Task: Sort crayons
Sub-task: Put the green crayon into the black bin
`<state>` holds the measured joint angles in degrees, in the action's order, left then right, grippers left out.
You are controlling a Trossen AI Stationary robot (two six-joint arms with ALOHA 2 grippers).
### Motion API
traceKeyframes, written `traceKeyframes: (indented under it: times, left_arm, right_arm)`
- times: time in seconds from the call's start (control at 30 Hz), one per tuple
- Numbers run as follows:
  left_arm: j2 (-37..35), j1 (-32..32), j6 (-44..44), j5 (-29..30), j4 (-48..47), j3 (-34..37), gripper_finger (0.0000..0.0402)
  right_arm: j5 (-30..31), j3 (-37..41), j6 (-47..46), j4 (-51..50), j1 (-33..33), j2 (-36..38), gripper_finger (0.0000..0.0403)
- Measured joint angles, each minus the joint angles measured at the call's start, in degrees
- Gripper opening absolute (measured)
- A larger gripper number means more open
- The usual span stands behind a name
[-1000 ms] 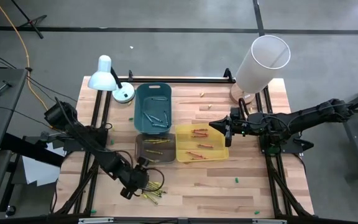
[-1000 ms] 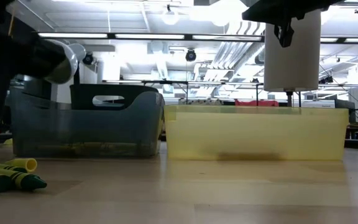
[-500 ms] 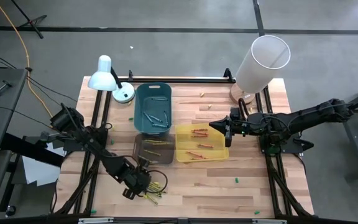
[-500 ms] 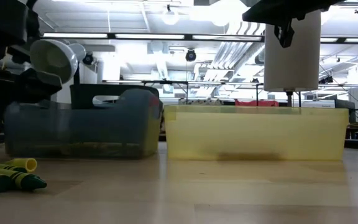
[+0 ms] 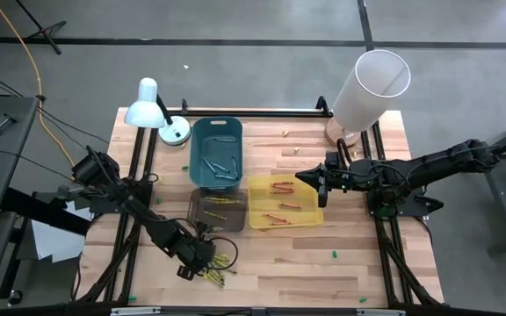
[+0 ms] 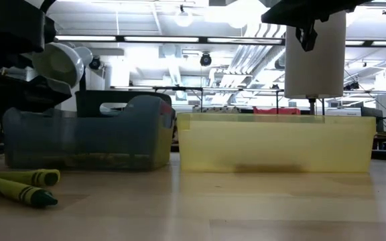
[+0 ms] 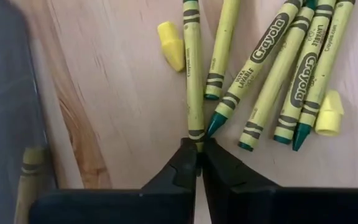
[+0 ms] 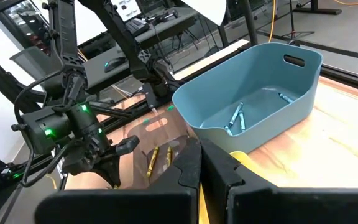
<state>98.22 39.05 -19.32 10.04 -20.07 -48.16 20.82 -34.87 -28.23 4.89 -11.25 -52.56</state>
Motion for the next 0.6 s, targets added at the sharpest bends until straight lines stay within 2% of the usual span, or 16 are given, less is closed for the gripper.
traceKeyframes:
  times: [0.33,0.47,0.53,0.6]
  left_arm:
    - [-7.36,-0.09,2.31,2.85,-4.05,0.27,0.0001]
    - [-15.25,-0.07,6.85,2.12,-3.97,0.23,0.0000]
    - [-20.93,-0.25,6.69,5.19,-5.08,0.24,0.0000]
    - [-26.71,-0.99,5.43,11.11,-6.44,0.12,0.0000]
  right_arm:
    - [0.00,0.00,0.07,-0.02,0.00,0.00,0.0000]
    - [0.00,0.00,0.16,-0.02,0.00,0.00,0.0000]
    - [0.00,0.00,0.17,-0.02,0.00,0.00,0.0000]
    - [0.00,0.00,0.19,-0.02,-0.01,0.00,0.0000]
